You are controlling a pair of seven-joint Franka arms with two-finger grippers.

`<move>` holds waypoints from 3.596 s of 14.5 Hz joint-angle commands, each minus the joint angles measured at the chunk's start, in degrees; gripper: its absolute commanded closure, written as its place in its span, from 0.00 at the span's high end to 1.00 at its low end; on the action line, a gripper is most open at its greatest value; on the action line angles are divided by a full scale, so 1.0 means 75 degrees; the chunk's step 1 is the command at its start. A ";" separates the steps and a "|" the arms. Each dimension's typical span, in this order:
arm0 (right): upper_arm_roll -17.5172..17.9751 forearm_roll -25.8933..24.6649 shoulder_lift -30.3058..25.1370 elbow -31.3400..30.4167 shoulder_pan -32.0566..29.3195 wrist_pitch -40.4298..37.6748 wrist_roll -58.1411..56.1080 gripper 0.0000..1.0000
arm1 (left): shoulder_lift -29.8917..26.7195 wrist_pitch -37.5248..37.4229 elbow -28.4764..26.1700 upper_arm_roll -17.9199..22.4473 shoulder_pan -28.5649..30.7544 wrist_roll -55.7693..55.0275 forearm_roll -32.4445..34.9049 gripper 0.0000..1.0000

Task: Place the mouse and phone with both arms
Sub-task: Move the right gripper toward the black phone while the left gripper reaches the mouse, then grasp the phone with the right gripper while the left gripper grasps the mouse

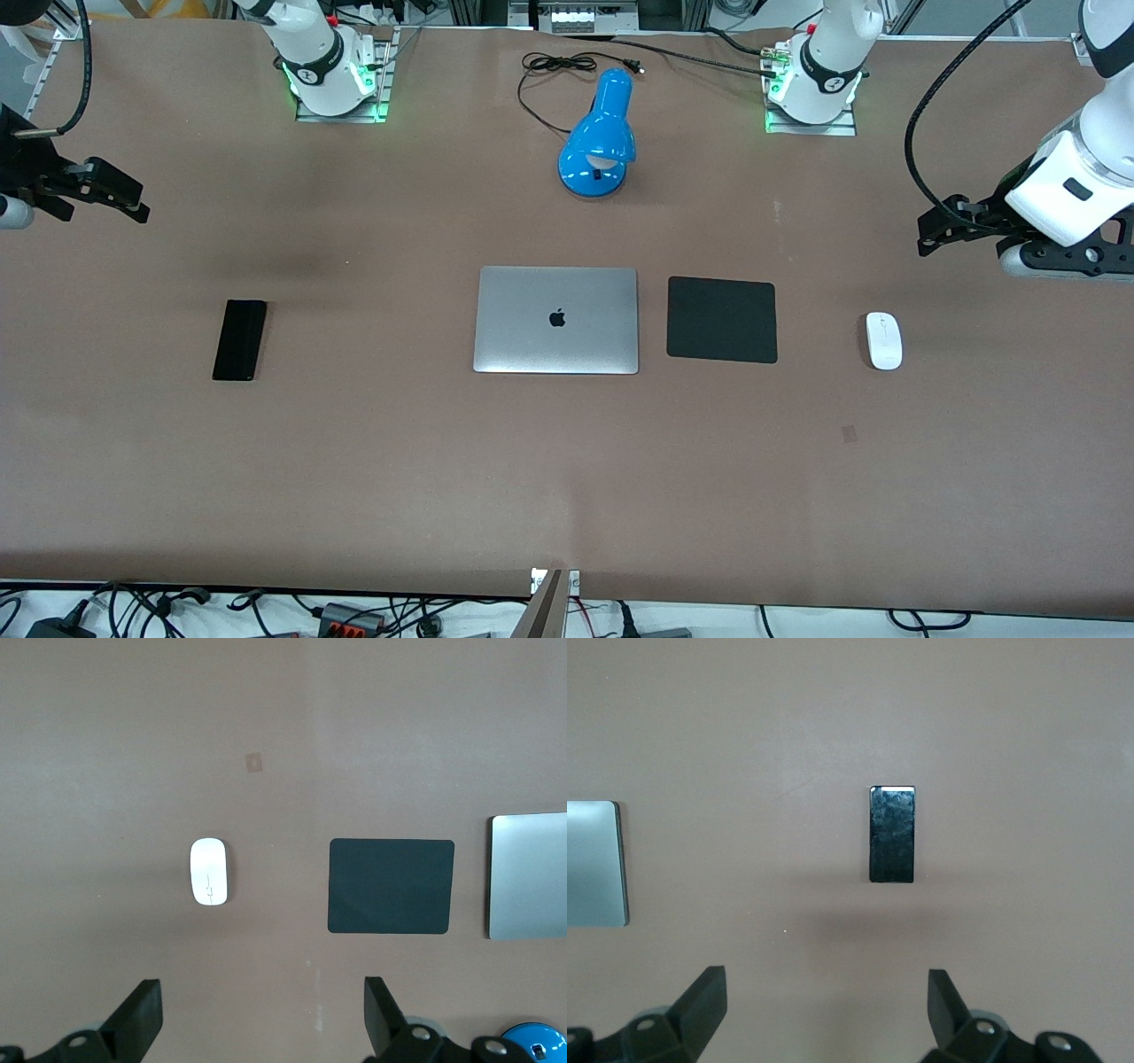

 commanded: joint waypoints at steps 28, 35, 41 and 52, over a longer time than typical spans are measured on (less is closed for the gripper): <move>0.0030 -0.0060 0.1789 -0.0531 -0.0214 0.1766 0.0073 1.00 | 0.2008 -0.1270 0.0050 0.0048 0.0750 0.0057 0.0214 1.00; 0.0030 -0.0504 0.3616 -0.0626 -0.0589 0.2986 0.0061 1.00 | 0.2046 0.4539 -0.3357 0.0037 0.1712 0.1123 0.0811 1.00; 0.0030 -0.0729 0.4555 -0.0626 -0.0718 0.3912 0.0073 1.00 | 0.2220 0.7563 -0.4907 -0.0022 0.1677 0.1053 0.0811 1.00; 0.0030 -0.0776 0.5270 -0.0626 -0.0894 0.4382 0.0084 1.00 | 0.3182 0.8658 -0.4920 -0.0010 0.1771 0.1135 0.0823 1.00</move>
